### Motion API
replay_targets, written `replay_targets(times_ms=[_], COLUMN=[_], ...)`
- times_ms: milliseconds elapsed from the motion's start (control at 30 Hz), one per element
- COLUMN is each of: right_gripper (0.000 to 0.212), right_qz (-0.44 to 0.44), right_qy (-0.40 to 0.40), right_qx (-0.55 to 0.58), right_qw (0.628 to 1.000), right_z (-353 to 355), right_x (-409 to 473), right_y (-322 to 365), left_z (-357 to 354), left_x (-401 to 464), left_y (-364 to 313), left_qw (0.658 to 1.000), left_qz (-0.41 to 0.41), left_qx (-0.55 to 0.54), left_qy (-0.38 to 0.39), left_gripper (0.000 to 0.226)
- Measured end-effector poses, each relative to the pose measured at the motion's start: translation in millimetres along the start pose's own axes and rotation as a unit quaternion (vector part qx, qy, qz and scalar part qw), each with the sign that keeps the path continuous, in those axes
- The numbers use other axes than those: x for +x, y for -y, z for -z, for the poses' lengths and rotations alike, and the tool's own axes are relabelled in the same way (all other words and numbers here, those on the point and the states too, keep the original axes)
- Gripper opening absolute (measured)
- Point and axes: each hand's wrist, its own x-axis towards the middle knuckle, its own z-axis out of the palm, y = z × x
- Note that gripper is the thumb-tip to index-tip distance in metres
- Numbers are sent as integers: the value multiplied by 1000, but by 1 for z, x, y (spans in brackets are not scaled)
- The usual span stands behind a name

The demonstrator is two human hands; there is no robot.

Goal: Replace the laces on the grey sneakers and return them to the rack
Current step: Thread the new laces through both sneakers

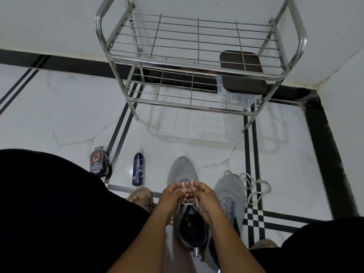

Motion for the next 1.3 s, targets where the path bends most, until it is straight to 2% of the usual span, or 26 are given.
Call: replay_targets(times_ms=[200, 467, 667, 767, 1033, 1133, 1300], right_gripper=[16, 8, 8, 8, 17, 22, 20], right_qz=[3, -15, -21, -25, -64, -84, -87], right_qy=[-40, -40, -43, -41, 34, 86, 114], right_qx=[20, 71, 63, 60, 33, 17, 17], right_qw=[999, 997, 997, 997, 997, 993, 990], right_z=[0, 1, 1, 0, 1, 2, 5], right_x=[0, -1, -2, -3, -7, -12, -13], right_y=[4, 5, 5, 6, 19, 26, 27], left_z=[0, 2, -2, -1, 0, 0, -3], left_x=[4, 5, 1, 3, -1, -2, -5], left_y=[0, -1, -4, -3, -9, -11, -14], left_qw=[1000, 999, 999, 999, 996, 994, 995], left_qz=[6, 29, 24, 27, 30, 28, 25], left_qx=[14, 0, -28, -31, 77, 100, 94], left_qy=[2, 31, 1, -15, 21, 25, 21], left_gripper=[14, 23, 12, 21, 35, 30, 26])
